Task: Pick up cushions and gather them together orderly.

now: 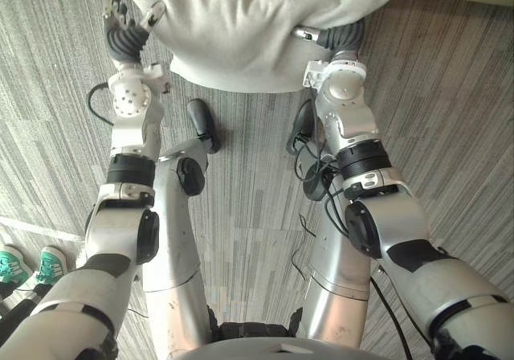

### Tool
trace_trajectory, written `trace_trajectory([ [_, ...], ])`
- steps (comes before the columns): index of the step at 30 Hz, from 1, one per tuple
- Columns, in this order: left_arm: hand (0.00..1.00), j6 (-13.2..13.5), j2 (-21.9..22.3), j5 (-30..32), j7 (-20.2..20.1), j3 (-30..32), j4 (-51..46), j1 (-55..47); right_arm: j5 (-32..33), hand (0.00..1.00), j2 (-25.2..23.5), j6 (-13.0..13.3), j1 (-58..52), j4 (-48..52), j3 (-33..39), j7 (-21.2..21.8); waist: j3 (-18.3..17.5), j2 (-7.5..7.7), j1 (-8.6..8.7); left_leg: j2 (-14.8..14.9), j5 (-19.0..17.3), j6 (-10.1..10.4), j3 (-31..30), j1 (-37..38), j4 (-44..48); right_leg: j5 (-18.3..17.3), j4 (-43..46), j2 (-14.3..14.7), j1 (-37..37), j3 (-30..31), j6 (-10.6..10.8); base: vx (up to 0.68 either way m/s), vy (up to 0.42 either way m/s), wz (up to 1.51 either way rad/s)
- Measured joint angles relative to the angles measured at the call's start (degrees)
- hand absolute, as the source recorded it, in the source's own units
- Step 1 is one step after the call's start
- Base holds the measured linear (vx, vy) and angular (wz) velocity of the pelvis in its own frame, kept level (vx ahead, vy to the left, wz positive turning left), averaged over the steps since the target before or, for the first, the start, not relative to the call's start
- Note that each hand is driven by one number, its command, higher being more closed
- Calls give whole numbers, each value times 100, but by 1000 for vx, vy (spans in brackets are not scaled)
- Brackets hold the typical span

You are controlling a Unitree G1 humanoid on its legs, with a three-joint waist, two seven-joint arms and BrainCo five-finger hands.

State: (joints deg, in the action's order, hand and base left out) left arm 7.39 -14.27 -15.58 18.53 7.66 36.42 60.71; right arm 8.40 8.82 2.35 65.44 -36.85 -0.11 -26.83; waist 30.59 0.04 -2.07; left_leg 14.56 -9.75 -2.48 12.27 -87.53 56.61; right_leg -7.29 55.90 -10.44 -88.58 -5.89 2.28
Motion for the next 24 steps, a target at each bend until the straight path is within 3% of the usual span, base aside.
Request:
trace_trajectory([
  [8, 100, -5, 145, 7, 459, -411, -382, 185, 543, 100, -265, 142, 127, 113, -20, -387, -4, -1, 37, -95, 466, 203, -144, 109, -694, 171, -475, 49, 130, -283, -311, -62, -12, 9],
  [14, 100, -132, 132, -2, 530, -447, -367, 182, 966, 100, -260, 140, 87, 273, -156, -399, -8, -2, 49, -78, 628, 241, -162, 311, -961, 312, -747, 125, 355, -368, -348, -53, -23, -2],
  [24, 100, -183, -4, -13, 549, -450, -634, 79, 993, 100, -279, 136, -371, 1151, -201, -401, -9, -3, 57, 5, 621, 249, -160, 491, -938, 313, -851, 188, 548, -377, -339, -52, -21, -4],
])
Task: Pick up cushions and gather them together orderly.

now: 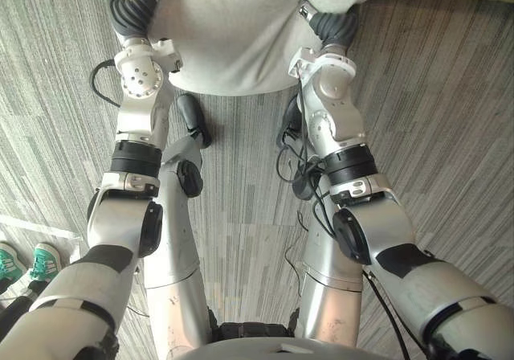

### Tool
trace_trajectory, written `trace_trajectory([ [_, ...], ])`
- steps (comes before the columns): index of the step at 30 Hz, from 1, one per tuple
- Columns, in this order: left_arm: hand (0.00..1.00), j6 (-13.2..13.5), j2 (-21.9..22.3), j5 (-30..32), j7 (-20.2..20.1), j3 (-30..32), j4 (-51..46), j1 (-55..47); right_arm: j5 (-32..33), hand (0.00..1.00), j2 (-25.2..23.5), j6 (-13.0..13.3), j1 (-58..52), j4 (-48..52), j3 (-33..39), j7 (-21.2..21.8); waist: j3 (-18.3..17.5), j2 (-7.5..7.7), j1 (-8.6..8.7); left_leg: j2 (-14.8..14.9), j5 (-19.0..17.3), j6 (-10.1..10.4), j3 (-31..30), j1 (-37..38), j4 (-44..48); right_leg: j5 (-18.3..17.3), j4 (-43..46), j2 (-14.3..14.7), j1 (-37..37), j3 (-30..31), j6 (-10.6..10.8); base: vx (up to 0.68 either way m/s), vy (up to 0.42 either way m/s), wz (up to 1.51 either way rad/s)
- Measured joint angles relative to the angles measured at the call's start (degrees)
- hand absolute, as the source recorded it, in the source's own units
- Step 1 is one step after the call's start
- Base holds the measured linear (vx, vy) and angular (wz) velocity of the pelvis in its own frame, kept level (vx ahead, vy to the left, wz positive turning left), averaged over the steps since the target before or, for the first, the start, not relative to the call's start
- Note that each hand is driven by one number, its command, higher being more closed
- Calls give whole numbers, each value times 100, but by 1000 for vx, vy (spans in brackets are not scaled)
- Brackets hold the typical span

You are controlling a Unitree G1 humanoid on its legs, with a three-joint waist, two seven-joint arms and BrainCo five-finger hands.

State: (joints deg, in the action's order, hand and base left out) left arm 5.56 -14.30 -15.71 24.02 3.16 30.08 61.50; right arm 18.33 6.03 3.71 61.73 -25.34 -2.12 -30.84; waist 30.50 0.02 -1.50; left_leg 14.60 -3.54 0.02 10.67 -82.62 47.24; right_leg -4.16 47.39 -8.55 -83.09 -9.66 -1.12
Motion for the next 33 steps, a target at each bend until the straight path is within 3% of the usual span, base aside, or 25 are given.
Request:
trace_trajectory([
  [10, 100, 77, 440, 8, 209, -103, -1896, -1398, -292, 100, -287, 2, -1185, 1180, -143, 37, -16, 2, 65, 53, -99, 78, 3, 1047, -157, -7, -280, 104, 1091, -31, -1, -34, -33, -4],
  [14, 100, 215, 811, 110, 205, -285, -2804, -2406, -532, 100, -389, 112, -2155, 1953, -233, 290, -68, 5, 60, 41, -199, 138, 42, 2073, -355, -44, -512, 148, 2112, -66, 11, -25, -50, -2],
  [16, 100, 321, 990, 251, 182, -524, -3195, -3212, -710, 100, -456, 318, -2951, 2174, -320, 443, -966, 16, 61, 30, -276, 206, 38, 2040, -468, -141, -625, 160, 2106, -90, 58, 37, -55, 1],
  [23, 100, 474, 1035, 470, -274, -783, -4419, -4873, -809, 100, -517, 617, -5104, 3611, -598, 1154, -1058, 23, 71, 10, -584, 363, 75, 4056, -796, -413, -1060, 227, 4143, -172, 162, 103, -25, 2],
  [30, 100, 486, 1049, 448, -965, -1237, -4770, -6618, -972, 100, -575, 570, -7089, 3862, -654, 1842, -1897, 18, 28, -117, -697, 375, 239, 5753, -1657, -430, -2081, 302, 5886, -257, 297, 170, 23, 2],
  [33, 100, 510, 1065, 53, -1192, -1333, -4769, -7041, -994, 100, -601, 569, -7531, 4018, -647, 1997, -2398, 22, 1, -243, -590, 399, 339, 6363, -2240, -269, -2699, 303, 6505, -304, 339, 222, 20, 6],
])
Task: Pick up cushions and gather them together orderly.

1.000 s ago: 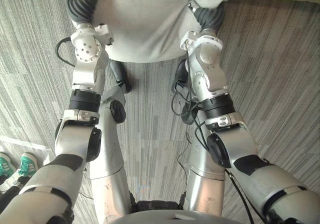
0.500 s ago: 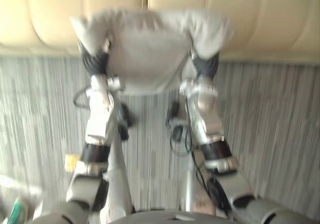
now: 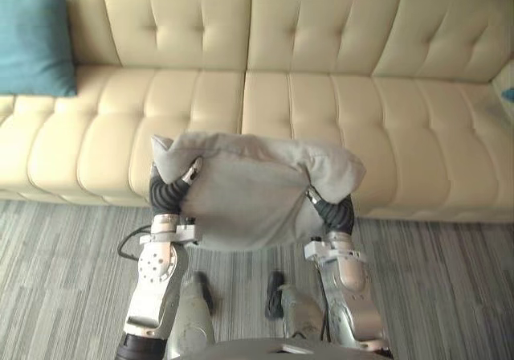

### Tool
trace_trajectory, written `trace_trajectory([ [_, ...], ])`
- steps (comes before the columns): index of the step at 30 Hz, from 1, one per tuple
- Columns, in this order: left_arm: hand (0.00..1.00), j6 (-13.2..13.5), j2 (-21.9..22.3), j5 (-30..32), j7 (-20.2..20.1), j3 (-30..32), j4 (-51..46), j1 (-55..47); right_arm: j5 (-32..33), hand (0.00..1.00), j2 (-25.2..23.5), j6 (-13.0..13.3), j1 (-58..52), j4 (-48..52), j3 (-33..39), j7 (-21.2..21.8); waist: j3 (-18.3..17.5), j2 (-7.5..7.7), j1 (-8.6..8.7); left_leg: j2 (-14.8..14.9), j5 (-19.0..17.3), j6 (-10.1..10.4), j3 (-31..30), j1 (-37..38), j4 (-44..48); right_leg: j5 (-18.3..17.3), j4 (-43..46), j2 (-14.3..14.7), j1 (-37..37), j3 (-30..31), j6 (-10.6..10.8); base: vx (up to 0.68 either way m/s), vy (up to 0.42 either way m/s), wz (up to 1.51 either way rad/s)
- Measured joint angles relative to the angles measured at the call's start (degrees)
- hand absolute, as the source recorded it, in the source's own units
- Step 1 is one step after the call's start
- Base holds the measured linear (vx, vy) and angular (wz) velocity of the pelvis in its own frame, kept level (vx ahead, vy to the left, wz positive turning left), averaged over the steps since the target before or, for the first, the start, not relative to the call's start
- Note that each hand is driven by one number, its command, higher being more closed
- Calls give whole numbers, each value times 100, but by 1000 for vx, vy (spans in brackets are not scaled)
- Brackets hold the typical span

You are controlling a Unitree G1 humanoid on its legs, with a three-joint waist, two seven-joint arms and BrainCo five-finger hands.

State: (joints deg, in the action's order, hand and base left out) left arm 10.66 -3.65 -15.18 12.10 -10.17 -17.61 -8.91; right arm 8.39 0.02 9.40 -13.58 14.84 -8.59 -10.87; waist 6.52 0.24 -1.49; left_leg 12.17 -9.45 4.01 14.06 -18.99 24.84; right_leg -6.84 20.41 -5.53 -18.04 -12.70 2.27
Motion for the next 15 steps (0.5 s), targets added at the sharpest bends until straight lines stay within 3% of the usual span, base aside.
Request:
trace_trajectory([
  [8, 100, 44, 68, -16, -50, -32, 512, -46, -227, 100, -14, -54, 101, -472, 149, 54, -469, -5, -4, -271, 237, -14, 16, 815, -914, 559, -1341, 96, 991, 85, 89, 132, 21, -3],
  [13, 100, -25, 109, 145, -38, 11, 844, -177, -339, 100, -24, -130, 206, -1035, 212, 65, -462, 13, 20, -423, 265, -62, 23, 1010, -1114, 893, -1844, 76, 1219, 312, 102, 13, 52, -21],
  [15, 100, -73, 130, 186, -36, 85, 866, -249, -377, 100, -26, -197, 325, -1205, 209, 66, -423, 44, 8, -464, 117, -90, 39, 982, -985, 923, -1808, 51, 1129, 499, 123, -66, 65, -39],
])
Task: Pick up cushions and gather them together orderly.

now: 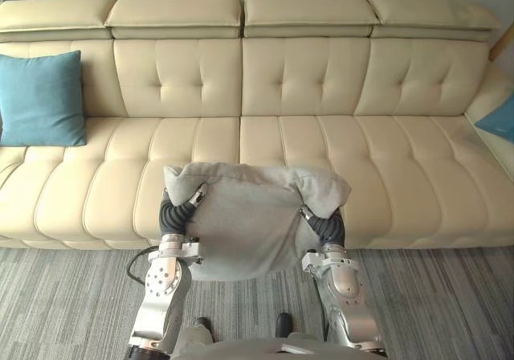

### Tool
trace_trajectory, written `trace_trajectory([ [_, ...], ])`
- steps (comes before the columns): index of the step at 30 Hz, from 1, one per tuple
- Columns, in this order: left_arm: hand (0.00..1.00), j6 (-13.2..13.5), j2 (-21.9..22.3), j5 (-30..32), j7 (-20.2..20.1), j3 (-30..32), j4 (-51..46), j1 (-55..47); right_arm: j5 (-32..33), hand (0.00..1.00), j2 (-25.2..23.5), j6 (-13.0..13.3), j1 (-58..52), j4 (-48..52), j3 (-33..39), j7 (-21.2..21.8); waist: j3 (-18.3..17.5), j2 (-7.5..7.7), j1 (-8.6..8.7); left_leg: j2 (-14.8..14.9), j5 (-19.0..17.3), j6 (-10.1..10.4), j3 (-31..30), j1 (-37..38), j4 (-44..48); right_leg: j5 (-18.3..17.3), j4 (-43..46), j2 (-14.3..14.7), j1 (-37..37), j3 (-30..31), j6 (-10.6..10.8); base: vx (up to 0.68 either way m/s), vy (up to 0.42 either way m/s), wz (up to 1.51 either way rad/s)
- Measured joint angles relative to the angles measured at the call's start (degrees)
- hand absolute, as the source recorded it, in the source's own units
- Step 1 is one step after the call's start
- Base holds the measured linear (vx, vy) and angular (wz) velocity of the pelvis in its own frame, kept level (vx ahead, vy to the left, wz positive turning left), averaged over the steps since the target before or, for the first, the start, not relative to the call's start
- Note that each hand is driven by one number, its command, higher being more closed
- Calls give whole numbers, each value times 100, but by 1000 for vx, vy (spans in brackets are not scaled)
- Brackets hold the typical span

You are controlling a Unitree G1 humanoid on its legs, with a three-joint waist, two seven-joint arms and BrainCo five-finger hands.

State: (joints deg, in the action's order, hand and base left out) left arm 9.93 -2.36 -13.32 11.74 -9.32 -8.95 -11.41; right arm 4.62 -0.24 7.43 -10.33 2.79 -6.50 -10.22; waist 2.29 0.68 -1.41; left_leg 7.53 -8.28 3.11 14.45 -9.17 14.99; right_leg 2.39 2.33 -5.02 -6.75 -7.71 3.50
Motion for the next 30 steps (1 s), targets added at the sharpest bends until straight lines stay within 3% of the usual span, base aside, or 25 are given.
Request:
trace_trajectory([
  [3, 100, -11, 48, -1, 1, 91, 1, -88, -43, 100, -23, -20, 150, -164, -9, 17, 115, 55, -45, -17, -469, -52, -61, -33, 530, -443, 805, -79, -322, 239, -19, -105, 132, -47],
  [5, 100, -37, 62, 0, -2, 80, 1, -86, -51, 100, -30, -26, 175, -172, -5, 20, 244, 140, 95, -106, -702, -119, -173, -43, 875, -785, 1513, -208, -494, 224, -51, -84, 124, 11],
  [6, 100, -71, 66, 5, -1, 106, 0, -86, -54, 100, -29, -27, 211, -173, -7, 22, 327, 175, 139, -123, -830, -189, -179, -68, 1060, -832, 2130, -293, -699, 193, -154, -30, 89, 5],
  [10, 100, -140, 63, 67, -1, 266, -2, -86, -57, 100, -10, -26, 324, -343, -82, 93, 422, 107, 185, -116, -863, -341, -183, -42, 1013, -627, 2789, -349, -1135, 67, -505, 7, 93, -2],
  [12, 100, -141, 58, 117, 13, 358, -1, -69, -57, 100, -23, -35, 496, -587, -131, 141, 469, 104, 183, -78, -869, -413, -198, 37, 874, -918, 2447, -229, -1164, 46, -334, 106, -11, -4],
  [14, 100, -137, 47, 119, 11, 372, -2, -54, -56, 100, -25, -36, 529, -617, -132, 151, 466, 106, 175, -55, -870, -409, -214, 69, 679, -792, 1608, 17, -1280, 43, -185, 201, -110, 5],
  [16, 100, -140, 22, 129, 2, 348, 63, -52, -56, 100, 3, -37, 525, -616, -116, 150, 473, 142, 300, -118, -925, -295, -365, 303, 419, -219, 811, 141, -1491, 73, -64, 210, -196, 35],
  [17, 100, -148, -1, 134, -6, 322, 90, -55, -57, 100, 44, -39, 491, -613, -118, 155, 476, 169, 387, -213, -986, -120, -469, 501, 337, 115, 654, 124, -1496, 108, -121, 164, -173, 63],
  [18, 100, -151, 24, 141, -12, 244, 173, -40, -55, 100, 104, -39, 463, -610, -119, 155, 498, 43, 459, -156, -1090, 52, -623, 648, 345, 431, 783, 167, -1357, 127, -301, 290, -194, 47],
  [19, 100, -169, 144, 143, -23, 131, 216, -56, -54, 100, 236, -50, 431, -574, -96, 154, 444, -238, 437, 40, -1075, 132, -783, 786, 243, 145, 1034, 322, -1329, -69, -332, 476, -201, 39],
  [20, 100, -172, 226, 115, -115, 104, 218, -34, -51, 100, 259, -52, 407, -531, -22, 167, 439, -323, 478, 168, -877, 336, -1004, 820, 358, -186, 1371, 407, -1312, -248, -451, 604, -242, 21],
  [22, 100, -170, 305, 104, -202, 105, 213, -14, -46, 100, 278, -101, 226, -192, 16, 164, 429, -340, 449, 390, -734, 390, -1037, 665, 968, -362, 1299, 555, -1047, -389, -575, 485, -206, 20],
  [23, 100, -169, 357, 87, -236, 120, 207, 0, -39, 100, 303, -107, 29, 176, 48, 160, 425, -347, 461, 549, -509, 381, -967, 408, 1675, -441, 1125, 647, -786, -464, -613, 474, -186, 17],
  [24, 100, -170, 380, 28, -289, 131, 202, -24, -37, 100, 312, -105, -160, 538, 70, 160, 428, -357, 468, 753, -42, 269, -810, 124, 2559, -526, 961, 735, -465, -499, -671, 454, -162, 11],
  [25, 100, -170, 399, -3, -315, 134, 200, -48, -38, 100, 312, -97, -197, 610, 69, 160, 426, -360, 460, 826, 148, 208, -728, 58, 2827, -553, 913, 761, -350, -489, -679, 470, -107, -21],
  [26, 100, -170, 409, -5, -343, 137, 198, -117, -36, 100, 316, -87, -307, 800, 99, 158, 387, -414, 362, 1122, 300, 104, -412, -273, 3805, -633, 706, 784, 17, -360, -724, 304, -20, -29],
  [28, 100, -171, 522, -2, -386, 129, 177, -173, -24, 100, 311, -88, -341, 803, 132, 150, 364, -450, 287, 1221, -48, -9, -67, -485, 4125, -634, 519, 717, 302, -221, -722, 334, 65, -31],
  [30, 100, -183, 556, 4, -446, 133, 161, -186, 12, 100, 304, -90, -463, 804, 132, 153, 362, -449, 199, 1231, -356, -194, 209, -644, 3779, -651, 476, 539, 509, -219, -694, 228, 125, -8],
])
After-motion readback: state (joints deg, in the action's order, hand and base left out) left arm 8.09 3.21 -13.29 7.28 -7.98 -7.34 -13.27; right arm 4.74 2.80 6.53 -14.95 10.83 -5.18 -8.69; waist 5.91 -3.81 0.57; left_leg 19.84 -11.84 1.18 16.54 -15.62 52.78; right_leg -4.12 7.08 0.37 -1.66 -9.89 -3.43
